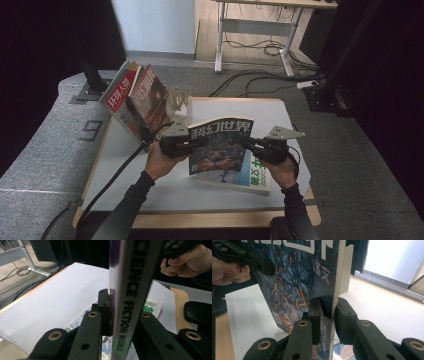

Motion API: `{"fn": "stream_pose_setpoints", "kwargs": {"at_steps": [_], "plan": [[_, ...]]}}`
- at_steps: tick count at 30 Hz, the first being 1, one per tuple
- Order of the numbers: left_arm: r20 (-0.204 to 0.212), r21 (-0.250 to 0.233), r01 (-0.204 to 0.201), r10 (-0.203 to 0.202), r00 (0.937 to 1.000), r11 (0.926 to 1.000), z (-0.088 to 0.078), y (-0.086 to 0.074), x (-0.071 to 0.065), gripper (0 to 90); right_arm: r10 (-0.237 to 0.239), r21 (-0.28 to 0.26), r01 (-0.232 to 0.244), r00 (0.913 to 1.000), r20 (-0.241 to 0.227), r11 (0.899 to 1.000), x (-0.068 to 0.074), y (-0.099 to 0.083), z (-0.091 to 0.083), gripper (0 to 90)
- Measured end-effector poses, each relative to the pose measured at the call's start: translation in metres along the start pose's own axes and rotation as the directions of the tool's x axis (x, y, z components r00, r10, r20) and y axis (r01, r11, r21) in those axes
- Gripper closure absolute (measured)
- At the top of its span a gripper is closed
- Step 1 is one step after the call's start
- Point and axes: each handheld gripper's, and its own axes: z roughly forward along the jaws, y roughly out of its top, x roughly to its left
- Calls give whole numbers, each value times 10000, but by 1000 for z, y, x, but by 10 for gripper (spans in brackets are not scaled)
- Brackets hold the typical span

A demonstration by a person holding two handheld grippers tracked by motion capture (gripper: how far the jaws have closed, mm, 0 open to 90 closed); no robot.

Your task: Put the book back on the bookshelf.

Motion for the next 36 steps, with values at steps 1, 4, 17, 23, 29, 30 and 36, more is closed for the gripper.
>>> {"fn": "stream_pose_setpoints", "kwargs": {"at_steps": [1,4,17,23,29,30,36], "plan": [[15,-18,34,-34,10000,10000,0,0,0,820,29,-5,-29,10000,0,10000,0,0,0,744],[31,-31,185,-185,9998,9998,0,0,1,822,37,-6,-37,10000,6,10000,-1,0,1,736],[-126,-287,231,-235,9996,9993,-2,-1,-2,826,-138,141,135,9997,199,9998,-3,-3,3,547],[-493,-381,423,-442,9978,9984,-8,-3,2,827,17,265,-35,9976,688,9996,-10,-12,0,439],[-801,-410,467,-499,9955,9981,-14,-3,5,827,325,601,-410,9901,1362,9973,-20,-25,-1,362],[-844,-411,469,-502,9952,9981,-16,-3,5,827,389,665,-490,9885,1460,9966,-21,-28,-2,350],[-1183,-424,494,-541,9915,9979,-26,-1,6,827,338,1410,-649,9765,2128,9879,-30,-44,-1,234]]}}
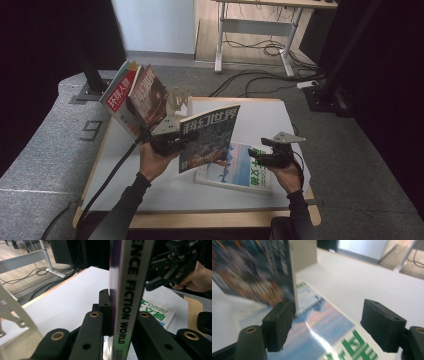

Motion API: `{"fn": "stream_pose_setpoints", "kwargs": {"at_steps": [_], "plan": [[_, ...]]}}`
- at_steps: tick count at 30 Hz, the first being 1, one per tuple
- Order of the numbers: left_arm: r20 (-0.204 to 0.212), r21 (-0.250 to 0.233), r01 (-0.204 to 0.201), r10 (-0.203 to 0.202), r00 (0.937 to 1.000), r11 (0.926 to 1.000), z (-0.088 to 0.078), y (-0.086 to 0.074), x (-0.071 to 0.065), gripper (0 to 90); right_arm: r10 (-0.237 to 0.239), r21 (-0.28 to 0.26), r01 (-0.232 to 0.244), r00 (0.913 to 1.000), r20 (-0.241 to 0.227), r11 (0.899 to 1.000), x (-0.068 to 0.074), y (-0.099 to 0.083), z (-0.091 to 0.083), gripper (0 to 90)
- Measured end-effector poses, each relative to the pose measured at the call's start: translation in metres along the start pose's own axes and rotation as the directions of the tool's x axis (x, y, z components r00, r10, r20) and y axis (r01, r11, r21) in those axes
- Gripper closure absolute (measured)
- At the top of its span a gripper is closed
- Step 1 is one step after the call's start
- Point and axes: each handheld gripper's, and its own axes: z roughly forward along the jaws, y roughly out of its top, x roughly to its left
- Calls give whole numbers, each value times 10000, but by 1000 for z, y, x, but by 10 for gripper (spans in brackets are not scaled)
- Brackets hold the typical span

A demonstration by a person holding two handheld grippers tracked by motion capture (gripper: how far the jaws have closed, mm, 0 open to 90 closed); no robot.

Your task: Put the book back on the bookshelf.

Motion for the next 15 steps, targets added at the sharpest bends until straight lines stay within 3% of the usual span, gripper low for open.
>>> {"fn": "stream_pose_setpoints", "kwargs": {"at_steps": [5,9,15], "plan": [[-340,24,167,-166,9993,9999,-8,0,5,827,124,473,-147,9987,495,9988,-6,-12,4,141],[-573,-16,289,-290,9979,9996,-16,-1,10,827,268,730,-335,9956,902,9968,-11,-19,6,123],[-960,-1,420,-418,9945,9991,-27,-1,15,827,586,1020,-717,9902,1265,9922,-19,-31,7,2]]}}
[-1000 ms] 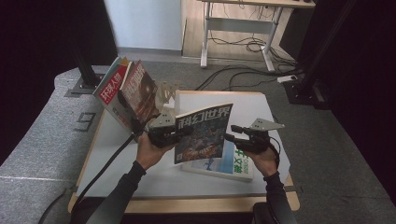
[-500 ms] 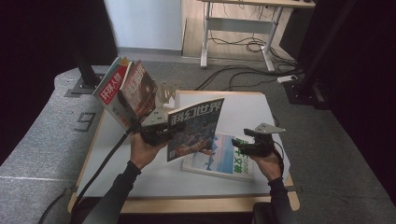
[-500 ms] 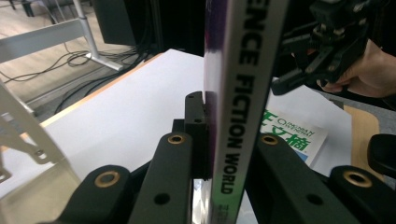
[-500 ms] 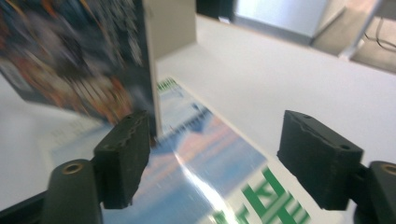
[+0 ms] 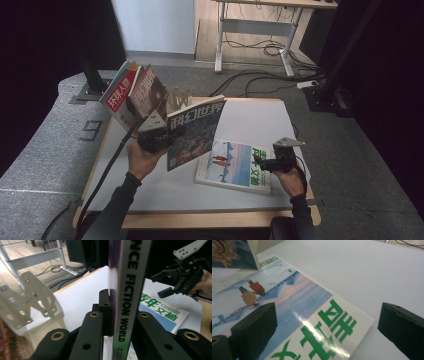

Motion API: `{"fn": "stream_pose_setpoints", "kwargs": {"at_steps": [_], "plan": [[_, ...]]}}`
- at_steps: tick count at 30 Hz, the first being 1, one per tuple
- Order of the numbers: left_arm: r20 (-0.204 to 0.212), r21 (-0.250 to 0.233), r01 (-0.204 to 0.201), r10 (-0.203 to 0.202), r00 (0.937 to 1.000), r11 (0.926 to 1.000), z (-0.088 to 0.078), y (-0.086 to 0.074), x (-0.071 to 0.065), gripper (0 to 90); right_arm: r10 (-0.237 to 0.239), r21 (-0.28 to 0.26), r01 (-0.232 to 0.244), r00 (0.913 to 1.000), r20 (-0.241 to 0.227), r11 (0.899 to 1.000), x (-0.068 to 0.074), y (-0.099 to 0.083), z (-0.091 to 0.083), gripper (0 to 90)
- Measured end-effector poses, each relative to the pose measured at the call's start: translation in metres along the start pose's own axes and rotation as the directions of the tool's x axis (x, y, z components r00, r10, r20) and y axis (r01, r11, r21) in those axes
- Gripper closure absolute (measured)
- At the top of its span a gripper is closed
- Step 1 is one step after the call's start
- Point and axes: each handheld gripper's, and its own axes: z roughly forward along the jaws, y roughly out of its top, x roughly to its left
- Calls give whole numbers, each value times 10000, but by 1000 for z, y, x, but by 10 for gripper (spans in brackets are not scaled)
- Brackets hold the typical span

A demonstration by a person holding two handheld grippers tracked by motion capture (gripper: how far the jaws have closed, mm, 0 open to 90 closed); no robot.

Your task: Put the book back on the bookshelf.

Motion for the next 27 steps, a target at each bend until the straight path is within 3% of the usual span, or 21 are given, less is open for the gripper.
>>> {"fn": "stream_pose_setpoints", "kwargs": {"at_steps": [12,18,27], "plan": [[-857,-59,485,-489,9951,9988,-21,-2,15,827,453,119,-458,9982,385,9989,-14,-20,1,0],[-1307,-148,752,-765,9885,9971,-32,-6,25,827,493,70,-498,9973,547,9987,-20,-28,0,0],[-1962,-214,1149,-1169,9736,9931,-42,-12,39,827,444,86,-452,9964,722,9989,-25,-38,1,0]]}}
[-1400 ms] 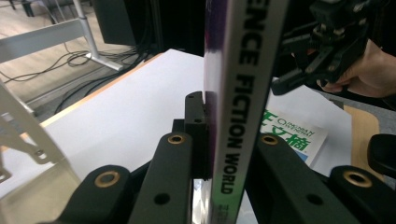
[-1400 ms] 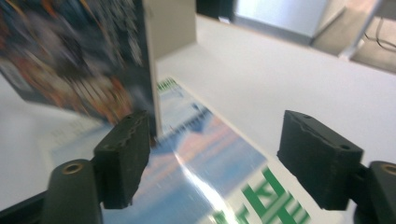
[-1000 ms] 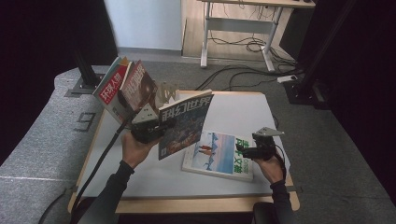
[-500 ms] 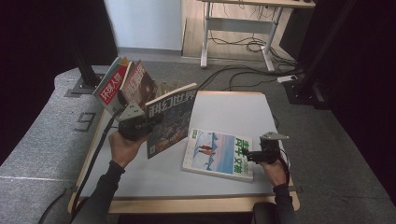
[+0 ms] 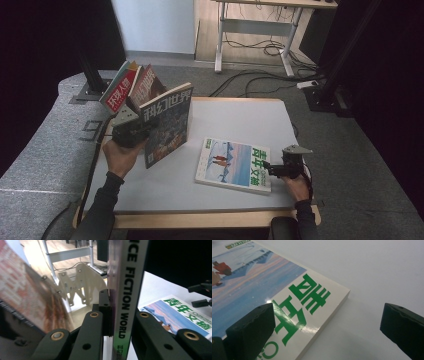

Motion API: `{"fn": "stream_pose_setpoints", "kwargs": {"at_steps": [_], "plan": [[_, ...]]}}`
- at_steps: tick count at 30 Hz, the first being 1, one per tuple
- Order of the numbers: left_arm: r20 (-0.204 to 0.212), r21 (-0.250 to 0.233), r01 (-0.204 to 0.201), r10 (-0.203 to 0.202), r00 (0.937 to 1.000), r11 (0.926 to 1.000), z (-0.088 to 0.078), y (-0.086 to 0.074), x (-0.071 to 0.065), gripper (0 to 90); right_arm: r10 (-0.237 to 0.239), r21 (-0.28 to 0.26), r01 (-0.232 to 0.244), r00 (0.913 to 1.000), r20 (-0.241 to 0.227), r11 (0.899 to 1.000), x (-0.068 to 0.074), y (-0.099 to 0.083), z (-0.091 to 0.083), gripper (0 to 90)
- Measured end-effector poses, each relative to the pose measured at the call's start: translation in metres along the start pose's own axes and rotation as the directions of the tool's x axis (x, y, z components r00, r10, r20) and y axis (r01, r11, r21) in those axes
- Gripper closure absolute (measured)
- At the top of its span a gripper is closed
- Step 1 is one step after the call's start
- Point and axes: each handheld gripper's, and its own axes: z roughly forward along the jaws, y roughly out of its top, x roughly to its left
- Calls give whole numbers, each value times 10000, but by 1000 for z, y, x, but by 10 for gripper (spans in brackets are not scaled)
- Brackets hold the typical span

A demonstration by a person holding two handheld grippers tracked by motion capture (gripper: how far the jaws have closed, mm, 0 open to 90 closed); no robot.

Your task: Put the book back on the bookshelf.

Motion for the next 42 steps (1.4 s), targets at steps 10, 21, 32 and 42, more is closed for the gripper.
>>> {"fn": "stream_pose_setpoints", "kwargs": {"at_steps": [10,21,32,42], "plan": [[-739,-65,451,-455,9962,9990,-7,-5,17,827,-74,338,70,9999,133,9994,-3,-8,5,0],[-1523,-238,1010,-1034,9829,9946,-16,-10,35,827,-5,473,3,10000,37,9989,-4,-11,9,0],[-1953,-246,1408,-1429,9703,9897,-9,-12,43,826,109,448,-105,9999,-98,9989,-5,-11,10,3],[-2212,-258,1697,-1712,9601,9851,6,-10,47,827,84,421,-75,9998,-207,9991,-4,-11,11,8]]}}
